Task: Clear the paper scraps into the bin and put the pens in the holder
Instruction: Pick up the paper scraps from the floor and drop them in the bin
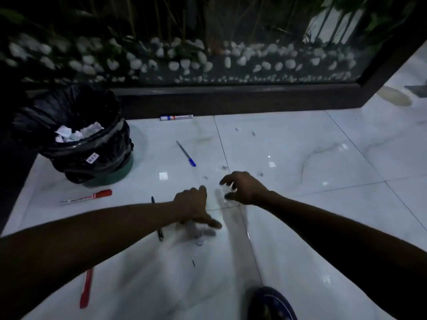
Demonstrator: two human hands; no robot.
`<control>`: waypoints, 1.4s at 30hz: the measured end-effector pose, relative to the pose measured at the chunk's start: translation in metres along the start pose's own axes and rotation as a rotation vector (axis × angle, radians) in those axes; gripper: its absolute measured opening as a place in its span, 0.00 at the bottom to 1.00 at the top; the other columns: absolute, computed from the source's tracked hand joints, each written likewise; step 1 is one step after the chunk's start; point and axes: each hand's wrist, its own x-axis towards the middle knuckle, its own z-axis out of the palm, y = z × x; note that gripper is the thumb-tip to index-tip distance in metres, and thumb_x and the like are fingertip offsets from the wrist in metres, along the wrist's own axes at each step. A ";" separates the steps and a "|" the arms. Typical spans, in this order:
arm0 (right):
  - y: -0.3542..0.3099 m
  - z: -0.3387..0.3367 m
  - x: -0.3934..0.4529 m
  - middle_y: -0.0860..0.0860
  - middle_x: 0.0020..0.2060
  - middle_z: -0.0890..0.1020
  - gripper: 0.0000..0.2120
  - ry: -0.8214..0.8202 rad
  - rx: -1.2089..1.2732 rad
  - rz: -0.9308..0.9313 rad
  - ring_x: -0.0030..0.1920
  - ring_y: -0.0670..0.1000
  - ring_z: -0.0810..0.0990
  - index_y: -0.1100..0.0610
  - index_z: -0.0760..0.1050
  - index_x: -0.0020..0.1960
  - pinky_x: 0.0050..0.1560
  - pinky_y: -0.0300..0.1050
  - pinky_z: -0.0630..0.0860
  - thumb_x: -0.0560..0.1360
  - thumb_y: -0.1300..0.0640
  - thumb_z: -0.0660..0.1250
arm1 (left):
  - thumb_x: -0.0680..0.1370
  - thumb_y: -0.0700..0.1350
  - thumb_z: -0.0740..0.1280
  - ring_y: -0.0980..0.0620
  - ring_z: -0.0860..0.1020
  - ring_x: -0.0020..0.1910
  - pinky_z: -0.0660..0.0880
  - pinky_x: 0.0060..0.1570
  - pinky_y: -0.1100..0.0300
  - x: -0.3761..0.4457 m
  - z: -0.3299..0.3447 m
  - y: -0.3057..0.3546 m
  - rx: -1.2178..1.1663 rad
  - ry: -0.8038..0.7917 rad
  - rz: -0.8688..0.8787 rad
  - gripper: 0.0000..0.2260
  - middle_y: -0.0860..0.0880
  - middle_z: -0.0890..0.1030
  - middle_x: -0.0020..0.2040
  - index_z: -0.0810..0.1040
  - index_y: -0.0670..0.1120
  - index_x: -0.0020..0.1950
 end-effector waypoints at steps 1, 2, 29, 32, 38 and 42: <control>0.001 0.009 -0.004 0.51 0.54 0.82 0.21 -0.042 -0.025 -0.025 0.50 0.52 0.82 0.52 0.81 0.63 0.52 0.49 0.79 0.71 0.53 0.78 | 0.59 0.74 0.73 0.43 0.78 0.57 0.76 0.51 0.51 -0.005 0.013 0.002 0.030 -0.033 0.039 0.50 0.44 0.77 0.59 0.64 0.43 0.67; 0.001 0.017 -0.006 0.51 0.52 0.82 0.20 -0.061 -0.049 -0.042 0.49 0.51 0.81 0.51 0.81 0.62 0.51 0.48 0.79 0.71 0.52 0.78 | 0.61 0.72 0.75 0.43 0.78 0.57 0.77 0.52 0.51 -0.011 0.025 0.001 0.062 -0.040 0.082 0.49 0.43 0.77 0.60 0.64 0.43 0.69; -0.018 0.050 0.024 0.52 0.48 0.74 0.10 0.058 -0.340 -0.366 0.50 0.55 0.73 0.56 0.70 0.51 0.38 0.51 0.74 0.71 0.63 0.65 | 0.71 0.37 0.67 0.46 0.75 0.52 0.63 0.39 0.58 -0.044 0.060 -0.033 0.045 0.124 0.415 0.08 0.45 0.78 0.50 0.76 0.43 0.49; -0.048 0.056 0.032 0.51 0.48 0.73 0.13 0.075 -0.231 -0.358 0.50 0.55 0.71 0.55 0.69 0.50 0.38 0.51 0.73 0.69 0.66 0.64 | 0.71 0.39 0.66 0.45 0.75 0.52 0.74 0.41 0.52 -0.048 0.041 -0.050 0.056 0.255 0.359 0.07 0.46 0.75 0.50 0.75 0.45 0.49; -0.071 0.067 0.034 0.49 0.42 0.80 0.16 -0.071 0.015 -0.418 0.42 0.52 0.78 0.54 0.72 0.47 0.43 0.51 0.77 0.66 0.71 0.65 | 0.69 0.38 0.68 0.42 0.74 0.52 0.76 0.44 0.46 -0.070 0.017 -0.139 -0.005 0.506 0.064 0.07 0.44 0.73 0.50 0.76 0.44 0.46; -0.070 0.075 0.027 0.47 0.43 0.85 0.11 -0.102 0.043 -0.495 0.42 0.45 0.81 0.54 0.80 0.50 0.45 0.40 0.76 0.72 0.67 0.70 | 0.69 0.38 0.72 0.43 0.74 0.52 0.76 0.45 0.49 -0.075 0.032 -0.191 0.060 0.487 -0.075 0.05 0.44 0.75 0.53 0.79 0.45 0.42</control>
